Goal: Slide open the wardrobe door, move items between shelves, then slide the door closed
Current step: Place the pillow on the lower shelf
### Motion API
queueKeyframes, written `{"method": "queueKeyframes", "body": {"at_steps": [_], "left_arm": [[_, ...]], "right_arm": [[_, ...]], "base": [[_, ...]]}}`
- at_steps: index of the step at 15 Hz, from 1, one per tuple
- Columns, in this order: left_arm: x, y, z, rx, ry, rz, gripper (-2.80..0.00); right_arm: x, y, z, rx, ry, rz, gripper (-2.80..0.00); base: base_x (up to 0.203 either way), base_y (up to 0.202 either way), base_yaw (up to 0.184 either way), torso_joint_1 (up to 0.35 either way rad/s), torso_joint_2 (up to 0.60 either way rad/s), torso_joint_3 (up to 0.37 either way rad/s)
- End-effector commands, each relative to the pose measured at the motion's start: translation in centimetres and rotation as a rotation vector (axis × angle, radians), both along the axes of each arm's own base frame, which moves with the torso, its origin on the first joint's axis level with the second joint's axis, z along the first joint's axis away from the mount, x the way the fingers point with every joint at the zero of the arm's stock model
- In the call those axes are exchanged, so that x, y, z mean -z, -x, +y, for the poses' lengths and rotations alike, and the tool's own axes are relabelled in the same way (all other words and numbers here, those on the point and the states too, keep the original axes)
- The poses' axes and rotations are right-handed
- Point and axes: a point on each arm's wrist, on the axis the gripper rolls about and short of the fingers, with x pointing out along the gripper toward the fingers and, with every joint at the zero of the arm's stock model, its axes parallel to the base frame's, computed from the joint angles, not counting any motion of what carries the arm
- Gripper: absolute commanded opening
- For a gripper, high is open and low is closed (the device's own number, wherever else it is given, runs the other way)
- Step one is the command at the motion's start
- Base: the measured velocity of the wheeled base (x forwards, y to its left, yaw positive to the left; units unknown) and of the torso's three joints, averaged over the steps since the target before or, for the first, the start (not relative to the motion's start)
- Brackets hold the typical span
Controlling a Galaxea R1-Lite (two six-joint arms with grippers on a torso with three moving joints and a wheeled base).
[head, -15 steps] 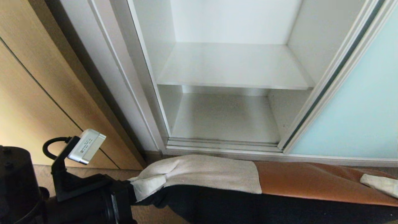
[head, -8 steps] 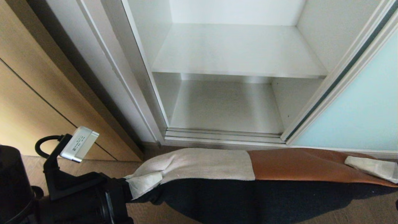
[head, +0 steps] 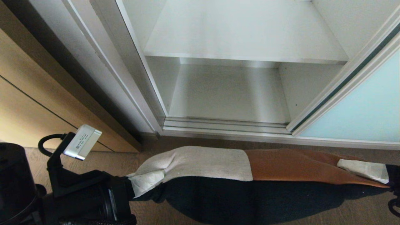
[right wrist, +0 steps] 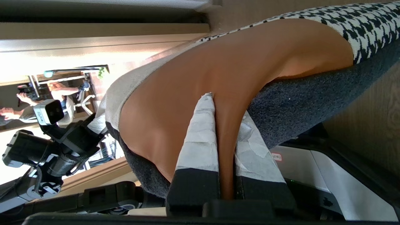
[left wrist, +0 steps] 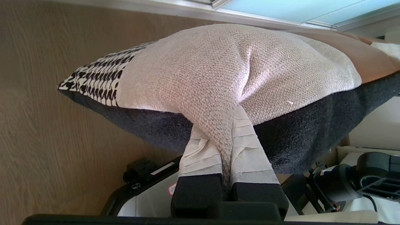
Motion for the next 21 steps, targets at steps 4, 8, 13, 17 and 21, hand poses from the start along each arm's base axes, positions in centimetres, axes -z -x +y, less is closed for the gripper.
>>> {"method": "queueKeyframes", "body": {"at_steps": [4, 8, 13, 17, 21], "left_arm": [[0.2, -0.3, -0.2, 0.001, -0.005, 0.012, -2.8], [0.3, -0.4, -0.3, 0.0, -0.008, 0.015, -2.8], [0.5, -0.5, -0.4, 0.002, -0.017, 0.023, -2.8], [1.3, -0.8, -0.6, 0.004, -0.047, 0.042, -2.8], [1.8, -1.2, -0.8, -0.009, -0.065, 0.062, -2.8]], "right_arm": [[0.0, 0.1, 0.1, -0.008, -0.007, 0.001, -2.8], [-0.1, 0.1, 0.1, -0.008, -0.006, -0.004, -2.8], [-0.2, 0.1, 0.1, -0.008, -0.007, -0.009, -2.8], [-0.3, 0.1, 0.0, -0.007, -0.007, -0.011, -2.8], [0.5, -1.1, 0.2, -0.011, 0.008, 0.036, -2.8]], "base": [[0.0, 0.0, 0.0, 0.0, 0.0, -0.198], [0.0, 0.0, 0.0, 0.002, 0.01, -0.199], [0.0, 0.0, 0.0, 0.003, 0.0, -0.197], [0.0, 0.0, 0.0, 0.003, 0.0, -0.103], [0.0, 0.0, 0.0, 0.0, 0.0, -0.01]]}}
